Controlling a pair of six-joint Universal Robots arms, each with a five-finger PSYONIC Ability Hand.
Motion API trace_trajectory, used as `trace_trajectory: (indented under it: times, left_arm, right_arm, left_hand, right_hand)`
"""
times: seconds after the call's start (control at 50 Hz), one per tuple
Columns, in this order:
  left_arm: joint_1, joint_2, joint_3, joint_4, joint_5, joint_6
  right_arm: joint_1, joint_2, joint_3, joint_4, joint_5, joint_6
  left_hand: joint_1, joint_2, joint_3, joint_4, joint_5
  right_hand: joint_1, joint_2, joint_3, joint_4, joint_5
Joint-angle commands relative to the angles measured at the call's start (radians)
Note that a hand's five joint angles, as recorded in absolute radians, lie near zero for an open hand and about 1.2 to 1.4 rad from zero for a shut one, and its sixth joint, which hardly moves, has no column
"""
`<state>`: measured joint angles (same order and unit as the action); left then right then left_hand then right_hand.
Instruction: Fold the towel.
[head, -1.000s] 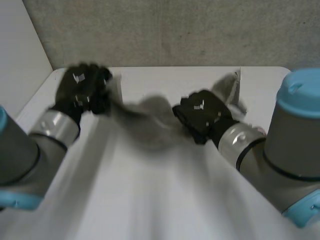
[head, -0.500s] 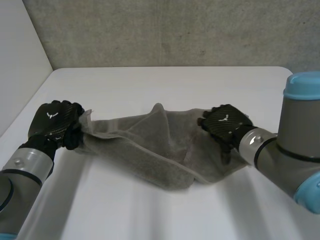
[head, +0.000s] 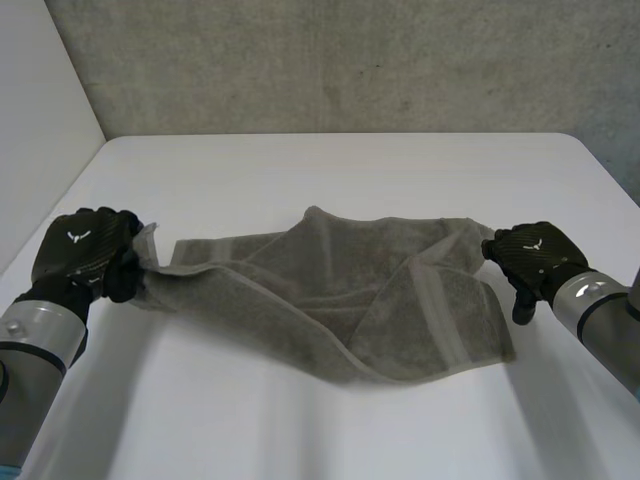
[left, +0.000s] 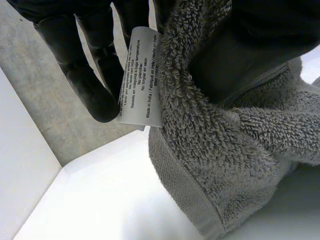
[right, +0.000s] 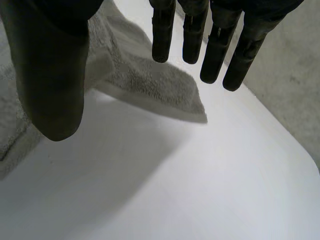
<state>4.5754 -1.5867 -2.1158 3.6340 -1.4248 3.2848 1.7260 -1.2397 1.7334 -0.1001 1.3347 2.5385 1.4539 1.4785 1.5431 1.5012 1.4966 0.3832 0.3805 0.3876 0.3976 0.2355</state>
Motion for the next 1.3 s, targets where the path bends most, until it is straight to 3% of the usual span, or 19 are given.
trace_trajectory:
  times: [0.02, 0.1, 0.12, 0.14, 0.16, 0.18, 0.22, 0.28, 0.38, 0.46, 0.5, 0.6, 0.72, 1.08, 1.3]
  left_arm:
    - [0.002, -0.004, -0.013, 0.006, 0.0, -0.001]
    - [0.005, -0.007, -0.024, 0.031, 0.0, 0.001]
    - [0.007, -0.013, -0.03, 0.043, 0.0, -0.001]
    - [0.007, -0.013, -0.03, 0.043, 0.0, -0.001]
    - [0.007, -0.016, -0.038, 0.055, 0.0, 0.001]
    - [0.007, -0.016, -0.038, 0.055, 0.0, 0.001]
    - [0.004, -0.004, -0.053, 0.063, 0.0, 0.007]
    - [0.0, 0.025, -0.064, 0.063, 0.0, 0.009]
    - [0.002, 0.08, -0.079, 0.061, 0.012, 0.013]
    - [0.004, 0.103, -0.098, 0.06, 0.087, 0.052]
    - [0.007, 0.103, -0.122, 0.057, 0.177, 0.14]
    - [0.017, 0.093, -0.144, 0.052, 0.228, 0.298]
    - [0.027, 0.067, -0.144, 0.044, 0.221, 0.411]
    - [0.071, -0.193, -0.043, 0.057, 0.067, 0.42]
    - [0.083, -0.233, -0.023, 0.057, 0.066, 0.42]
  right_arm:
    - [-0.014, -0.047, 0.057, -0.053, -0.195, -0.02]
    - [-0.02, -0.046, 0.069, -0.043, -0.238, -0.03]
    - [-0.02, -0.05, 0.074, -0.033, -0.238, -0.046]
    - [-0.02, -0.05, 0.074, -0.033, -0.238, -0.046]
    - [-0.019, -0.055, 0.078, -0.017, -0.236, -0.072]
    - [-0.019, -0.063, 0.081, 0.008, -0.233, -0.099]
    - [-0.019, -0.081, 0.084, 0.038, -0.232, -0.125]
    - [-0.026, -0.121, 0.107, 0.103, -0.238, -0.161]
    - [-0.037, -0.147, 0.169, 0.114, -0.25, -0.171]
    - [-0.069, -0.15, 0.21, 0.114, -0.256, -0.19]
    - [-0.087, -0.15, 0.231, 0.112, -0.258, -0.201]
    - [-0.134, -0.15, 0.279, 0.097, -0.275, -0.227]
    - [-0.187, -0.15, 0.316, 0.085, -0.31, -0.227]
    - [-0.195, -0.138, 0.376, -0.087, -0.408, -0.225]
    - [-0.189, -0.075, 0.384, -0.217, -0.422, -0.225]
  left_hand:
    - [-0.058, -0.082, -0.147, -0.105, -0.275]
    - [-0.058, -0.082, -0.147, -0.105, -0.275]
    - [-0.205, -0.23, -0.295, -0.253, -0.423]
    - [-0.207, -0.232, -0.296, -0.254, -0.424]
    - [-0.512, -0.537, -0.601, -0.559, -0.729]
    - [-0.515, -0.54, -0.604, -0.563, -0.732]
    - [-1.007, -1.031, -1.096, -1.054, -1.224]
    - [-1.082, -1.106, -1.171, -1.129, -1.299]
    - [-1.079, -1.104, -1.168, -1.126, -1.296]
    - [-1.082, -1.106, -1.171, -1.129, -1.299]
    - [-1.082, -1.106, -1.171, -1.129, -1.299]
    - [-1.082, -1.106, -1.171, -1.129, -1.299]
    - [-1.067, -1.092, -1.156, -1.115, -1.284]
    - [-1.058, -1.083, -1.148, -1.106, -1.276]
    - [-1.041, -1.065, -1.13, -1.088, -1.258]
  right_hand:
    - [0.025, 0.027, 0.02, 0.01, -0.002]
    - [0.028, 0.03, 0.023, 0.013, 0.001]
    - [0.031, 0.033, 0.026, 0.016, 0.004]
    - [0.031, 0.033, 0.026, 0.016, 0.004]
    - [0.031, 0.033, 0.026, 0.016, 0.004]
    - [0.034, 0.036, 0.029, 0.019, 0.007]
    - [0.034, 0.036, 0.029, 0.019, 0.007]
    - [0.034, 0.036, 0.029, 0.019, 0.007]
    - [0.036, 0.039, 0.032, 0.022, 0.01]
    - [0.036, 0.039, 0.032, 0.022, 0.01]
    - [0.036, 0.039, 0.032, 0.022, 0.01]
    - [0.039, 0.042, 0.035, 0.025, 0.013]
    - [0.066, 0.069, 0.061, 0.051, 0.039]
    - [0.116, 0.118, 0.111, 0.101, 0.089]
    - [0.13, 0.133, 0.126, 0.116, 0.104]
